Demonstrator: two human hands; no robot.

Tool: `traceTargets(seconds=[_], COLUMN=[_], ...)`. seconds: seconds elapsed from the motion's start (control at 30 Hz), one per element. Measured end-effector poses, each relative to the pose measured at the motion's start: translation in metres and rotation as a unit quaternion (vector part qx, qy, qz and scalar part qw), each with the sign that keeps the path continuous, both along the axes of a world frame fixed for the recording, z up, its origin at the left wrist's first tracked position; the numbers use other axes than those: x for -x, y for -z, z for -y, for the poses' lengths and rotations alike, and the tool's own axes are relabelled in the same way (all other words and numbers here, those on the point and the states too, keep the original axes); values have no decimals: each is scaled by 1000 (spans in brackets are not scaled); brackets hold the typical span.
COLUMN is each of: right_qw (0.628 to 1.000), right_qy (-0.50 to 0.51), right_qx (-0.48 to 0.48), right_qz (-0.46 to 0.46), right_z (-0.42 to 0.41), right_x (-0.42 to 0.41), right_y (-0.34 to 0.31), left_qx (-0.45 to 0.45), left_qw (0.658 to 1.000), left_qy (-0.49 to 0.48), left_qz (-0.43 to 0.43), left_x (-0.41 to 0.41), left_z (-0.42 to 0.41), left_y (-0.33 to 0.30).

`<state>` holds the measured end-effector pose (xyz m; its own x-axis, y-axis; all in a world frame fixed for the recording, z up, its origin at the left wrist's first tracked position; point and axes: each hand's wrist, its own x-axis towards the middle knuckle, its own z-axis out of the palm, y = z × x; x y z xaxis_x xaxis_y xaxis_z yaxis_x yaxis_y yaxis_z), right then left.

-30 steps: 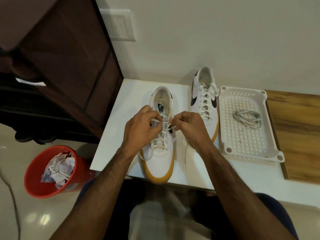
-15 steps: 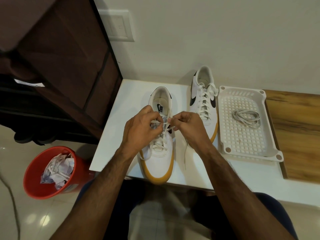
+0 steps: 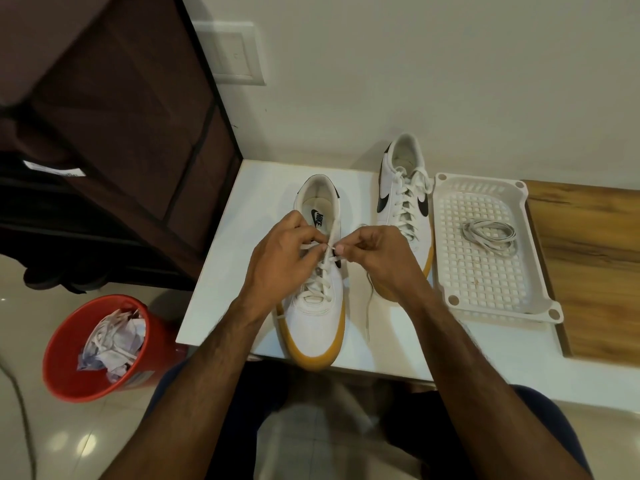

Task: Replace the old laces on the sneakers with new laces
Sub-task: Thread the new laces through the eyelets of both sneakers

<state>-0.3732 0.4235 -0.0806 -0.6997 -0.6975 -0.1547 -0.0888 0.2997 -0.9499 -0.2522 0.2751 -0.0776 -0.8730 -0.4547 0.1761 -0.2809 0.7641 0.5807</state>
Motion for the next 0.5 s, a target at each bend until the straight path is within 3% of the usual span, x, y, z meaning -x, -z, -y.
traceTargets(seconds=[0.13, 0.27, 0.33, 0.4, 0.5], right_qw=[998, 995, 998, 989, 907], right_qy=[-9, 10, 42, 90, 153], right_qx=[-29, -55, -30, 74, 273], right_qz=[-57, -83, -26, 90, 282], right_z=[3, 2, 0, -2, -8], right_x=[-6, -5, -2, 4, 14], right_y=[-5, -6, -4, -6, -16], left_qx=[-17, 44, 19, -16, -53], left_qw=[1000, 999, 1000, 1000, 998], left_qy=[18, 2, -12, -9, 11], left_qz=[-16, -1, 2, 4, 18], left_x=[-1, -2, 0, 0, -2], left_z=[1, 3, 1, 2, 7], left_y=[0, 1, -1, -1, 3])
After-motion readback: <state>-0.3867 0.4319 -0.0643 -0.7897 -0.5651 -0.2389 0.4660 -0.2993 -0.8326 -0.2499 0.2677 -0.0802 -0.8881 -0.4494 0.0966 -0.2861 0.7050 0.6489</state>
